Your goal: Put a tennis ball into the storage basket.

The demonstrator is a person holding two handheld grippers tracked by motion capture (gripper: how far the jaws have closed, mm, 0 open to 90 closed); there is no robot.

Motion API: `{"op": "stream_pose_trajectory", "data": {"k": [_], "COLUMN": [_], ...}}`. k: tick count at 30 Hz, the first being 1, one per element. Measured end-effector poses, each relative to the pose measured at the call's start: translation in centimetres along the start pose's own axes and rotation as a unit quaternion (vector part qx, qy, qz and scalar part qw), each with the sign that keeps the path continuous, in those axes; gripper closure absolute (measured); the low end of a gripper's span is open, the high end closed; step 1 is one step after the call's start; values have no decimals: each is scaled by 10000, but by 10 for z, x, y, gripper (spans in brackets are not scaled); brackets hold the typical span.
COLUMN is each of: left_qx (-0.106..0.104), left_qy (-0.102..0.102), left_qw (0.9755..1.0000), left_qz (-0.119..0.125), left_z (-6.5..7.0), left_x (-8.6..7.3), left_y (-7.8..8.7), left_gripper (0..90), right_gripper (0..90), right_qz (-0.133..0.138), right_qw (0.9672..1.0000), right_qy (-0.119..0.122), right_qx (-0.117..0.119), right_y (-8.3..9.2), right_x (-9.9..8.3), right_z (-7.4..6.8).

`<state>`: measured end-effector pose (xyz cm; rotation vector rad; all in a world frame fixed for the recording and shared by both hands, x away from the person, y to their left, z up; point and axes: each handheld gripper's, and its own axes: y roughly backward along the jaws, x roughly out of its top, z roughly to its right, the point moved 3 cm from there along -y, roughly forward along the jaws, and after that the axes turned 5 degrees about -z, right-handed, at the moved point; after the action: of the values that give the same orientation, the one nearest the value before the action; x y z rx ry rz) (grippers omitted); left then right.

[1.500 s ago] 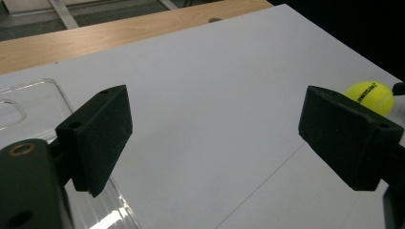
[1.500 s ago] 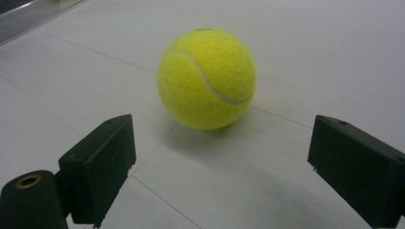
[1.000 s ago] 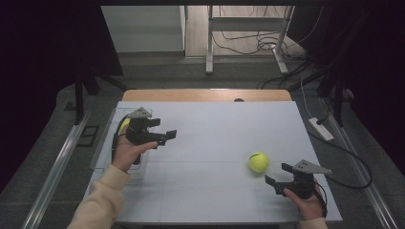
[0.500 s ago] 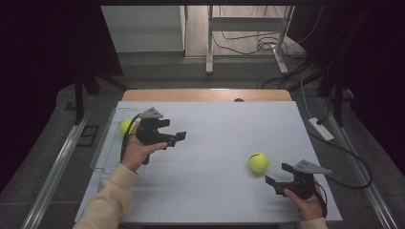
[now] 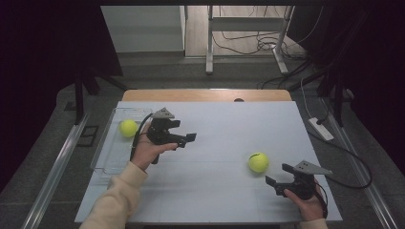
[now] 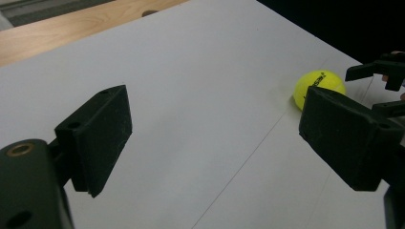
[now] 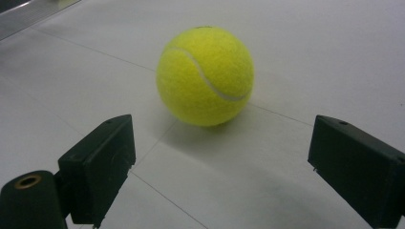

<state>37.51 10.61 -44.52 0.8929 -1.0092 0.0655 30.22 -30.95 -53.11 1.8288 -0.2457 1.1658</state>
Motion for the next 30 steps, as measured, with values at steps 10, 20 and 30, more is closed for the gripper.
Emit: {"op": "stream_pose_trajectory", "data": {"k": [10,20,30], "left_qx": [-83,-174,-289], "left_qy": [-106,-256,-338], "left_qw": [9998,9991,9984], "left_qz": [-127,-280,-363], "left_z": [12,26,38], "left_x": [4,10,14], "left_y": [-17,-33,-45], "left_gripper": [114,113,109], "right_gripper": [86,86,86], "right_qz": [-12,-22,-33], "right_qw": [10000,10000,10000], "right_qy": [40,34,30], "right_qx": [21,20,36], "right_y": [-2,-1,-2], "right_x": [1,1,0], "right_z": [-3,-3,-5]}}
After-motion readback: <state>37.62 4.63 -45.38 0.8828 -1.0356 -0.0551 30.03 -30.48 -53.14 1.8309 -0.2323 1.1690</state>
